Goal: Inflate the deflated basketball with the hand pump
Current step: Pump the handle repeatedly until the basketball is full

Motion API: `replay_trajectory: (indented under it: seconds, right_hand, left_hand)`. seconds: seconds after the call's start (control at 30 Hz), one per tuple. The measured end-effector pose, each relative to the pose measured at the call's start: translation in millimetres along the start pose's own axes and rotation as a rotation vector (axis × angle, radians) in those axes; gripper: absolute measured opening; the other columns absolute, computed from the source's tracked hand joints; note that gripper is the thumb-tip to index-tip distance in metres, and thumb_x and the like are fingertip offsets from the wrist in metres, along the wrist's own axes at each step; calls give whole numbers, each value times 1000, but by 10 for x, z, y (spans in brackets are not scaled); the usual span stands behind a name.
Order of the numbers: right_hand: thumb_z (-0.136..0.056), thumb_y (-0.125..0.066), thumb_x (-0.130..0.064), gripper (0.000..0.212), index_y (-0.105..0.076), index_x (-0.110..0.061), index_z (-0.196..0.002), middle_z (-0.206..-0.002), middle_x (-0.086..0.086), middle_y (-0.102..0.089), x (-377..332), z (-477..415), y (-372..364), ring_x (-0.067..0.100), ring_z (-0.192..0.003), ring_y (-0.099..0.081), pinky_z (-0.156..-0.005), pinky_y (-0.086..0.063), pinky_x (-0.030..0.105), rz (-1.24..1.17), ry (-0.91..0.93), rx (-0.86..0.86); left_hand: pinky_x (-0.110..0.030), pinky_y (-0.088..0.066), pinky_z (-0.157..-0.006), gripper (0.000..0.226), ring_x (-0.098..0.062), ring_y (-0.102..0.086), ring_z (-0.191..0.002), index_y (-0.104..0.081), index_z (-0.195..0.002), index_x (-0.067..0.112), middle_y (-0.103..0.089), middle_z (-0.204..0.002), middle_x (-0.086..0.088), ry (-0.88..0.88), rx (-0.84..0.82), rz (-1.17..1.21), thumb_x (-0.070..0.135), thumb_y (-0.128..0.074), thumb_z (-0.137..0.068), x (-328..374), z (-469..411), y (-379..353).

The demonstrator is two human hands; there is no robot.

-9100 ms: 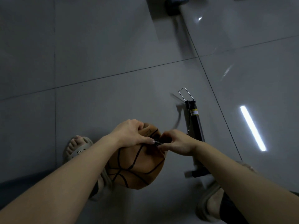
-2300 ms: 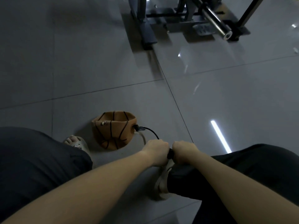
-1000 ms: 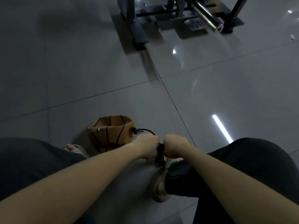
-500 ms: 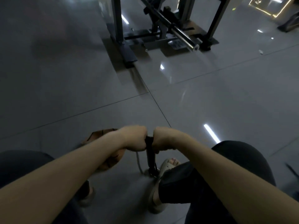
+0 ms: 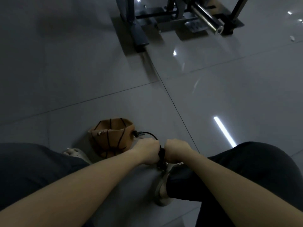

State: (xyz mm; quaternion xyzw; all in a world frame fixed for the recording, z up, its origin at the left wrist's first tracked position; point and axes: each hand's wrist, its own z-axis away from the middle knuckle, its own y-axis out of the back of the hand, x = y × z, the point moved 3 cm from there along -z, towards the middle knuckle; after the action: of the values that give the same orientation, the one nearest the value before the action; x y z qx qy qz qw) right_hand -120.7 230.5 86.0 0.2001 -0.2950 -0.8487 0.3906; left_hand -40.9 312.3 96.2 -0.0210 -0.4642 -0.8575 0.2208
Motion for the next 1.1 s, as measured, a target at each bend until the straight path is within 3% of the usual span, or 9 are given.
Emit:
replay_trajectory:
  seconds: [0.2,0.33,0.47,0.67,0.8,0.87,0.93,1.0,1.1]
  right_hand:
    - [-83,-62,-33,22,-49,-18,-75,-73,1,-55,-62,236,6,23,-67,-56,-59,-44,30,-19,4,109]
    - [-82,-67,-30,26,-52,-17,-64,-63,1,-54,-39,539,665,21,-58,-53,-51,-40,27,-68,10,242]
    - [-79,-71,-19,19,-59,-12,-66,-58,3,-55,-79,856,1181,20,-51,-51,-50,-42,29,-148,44,212]
    - [-84,-71,-12,23,-58,-8,-65,-57,6,-52,-81,559,536,18,-45,-46,-45,-41,27,-99,-100,-172]
    - [-84,-63,-18,19,-55,-11,-68,-68,7,-56,34,287,123,26,-61,-54,-56,-46,30,-23,-88,-99]
    - [-85,-60,-27,16,-53,-15,-78,-83,8,-59,64,186,-23,28,-74,-57,-68,-48,32,-15,-71,-81]
    - [-85,-59,-32,21,-48,-15,-77,-85,6,-58,77,107,-111,28,-79,-58,-69,-48,34,-13,-55,-84]
    - [-84,-59,-34,22,-47,-16,-79,-81,4,-55,78,90,-98,28,-78,-58,-68,-47,34,-1,-40,-57]
    - [-84,-59,-35,22,-50,-15,-88,-94,8,-62,109,99,-54,30,-87,-62,-72,-50,34,16,-25,-19]
  left_hand:
    - [-36,-52,-65,16,-27,-58,-74,-50,-73,17,-66,-87,-11,13,-44,-13,19,-55,-87,73,190,107]
    - [-29,-43,-54,15,-23,-62,-71,-59,-77,17,-60,-72,1,43,80,2,28,-58,-88,75,336,795]
    - [-28,-46,-50,15,-18,-57,-57,-59,-71,17,-60,-63,1,41,162,28,23,-60,-84,144,563,1308]
    - [-29,-41,-51,17,-18,-56,-63,-53,-76,18,-61,-77,0,30,26,-12,28,-61,-88,170,275,587]
    - [-31,-44,-59,22,-25,-57,-70,-45,-70,18,-62,-83,-5,2,35,-3,25,-57,-88,173,76,155]
    - [-32,-45,-61,14,-29,-65,-81,-54,-80,13,-68,-94,-11,-7,50,-2,25,-56,-89,162,24,-29]
    - [-32,-43,-63,18,-32,-68,-91,-61,-95,10,-68,-101,-14,3,77,10,26,-55,-89,132,-7,-153]
    - [-33,-44,-66,22,-34,-68,-94,-62,-97,8,-68,-103,-15,5,101,36,27,-55,-88,114,-21,-172]
    - [-33,-44,-67,23,-34,-68,-96,-63,-99,8,-69,-104,-15,11,110,33,27,-55,-89,136,-14,-92]
